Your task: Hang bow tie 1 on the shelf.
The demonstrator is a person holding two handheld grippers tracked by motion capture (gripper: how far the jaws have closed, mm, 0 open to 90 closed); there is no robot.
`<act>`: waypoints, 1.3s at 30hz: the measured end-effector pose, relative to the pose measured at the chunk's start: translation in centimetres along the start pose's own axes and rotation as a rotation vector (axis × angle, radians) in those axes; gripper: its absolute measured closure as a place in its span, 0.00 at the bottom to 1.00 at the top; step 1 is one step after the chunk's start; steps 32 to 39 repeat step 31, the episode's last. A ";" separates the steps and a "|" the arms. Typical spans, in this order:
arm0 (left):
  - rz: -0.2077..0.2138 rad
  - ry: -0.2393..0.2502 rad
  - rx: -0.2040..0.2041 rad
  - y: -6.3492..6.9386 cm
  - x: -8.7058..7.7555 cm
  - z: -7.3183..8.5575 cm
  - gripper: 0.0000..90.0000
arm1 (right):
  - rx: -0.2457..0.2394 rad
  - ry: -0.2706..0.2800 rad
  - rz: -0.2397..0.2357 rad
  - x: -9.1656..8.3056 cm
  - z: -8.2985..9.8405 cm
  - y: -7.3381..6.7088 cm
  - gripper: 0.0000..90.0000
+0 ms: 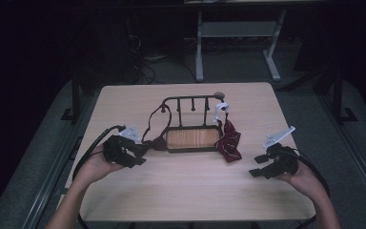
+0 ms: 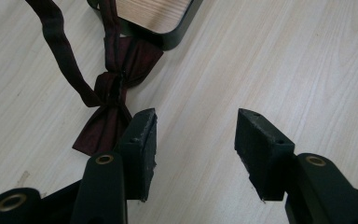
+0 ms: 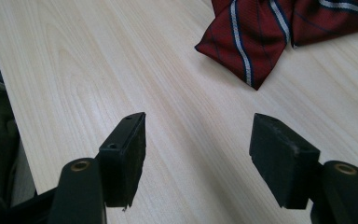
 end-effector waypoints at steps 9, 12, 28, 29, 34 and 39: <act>0.002 0.005 -0.005 0.5 0.3 0.5 0.51 | 0.002 -0.004 -0.004 0.2 0.0 0.0 0.40; 0.001 0.011 -0.005 0.8 0.3 0.6 0.50 | 0.000 -0.005 -0.002 0.2 0.1 0.1 0.40; -0.004 0.039 -0.005 1.9 0.9 1.6 0.47 | 0.002 -0.012 -0.013 0.8 0.0 0.2 0.39; 0.002 0.042 -0.012 2.0 1.0 1.7 0.47 | 0.003 -0.011 -0.013 0.9 0.0 0.1 0.39; 0.009 0.050 -0.025 2.2 1.3 1.8 0.47 | -0.005 -0.012 -0.014 1.0 0.1 0.1 0.39; 0.009 0.050 -0.025 2.2 1.3 1.8 0.47 | -0.005 -0.012 -0.014 1.0 0.1 0.1 0.39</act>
Point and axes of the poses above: each handheld gripper's, and its own axes: x roughly forward along the jaws, z roughly out of its underside, y roughly to its right, the point moved 1 cm from there along x, roughly forward along the jaws, and after that the axes turned 10 degrees about -z, right-handed, at the moved point
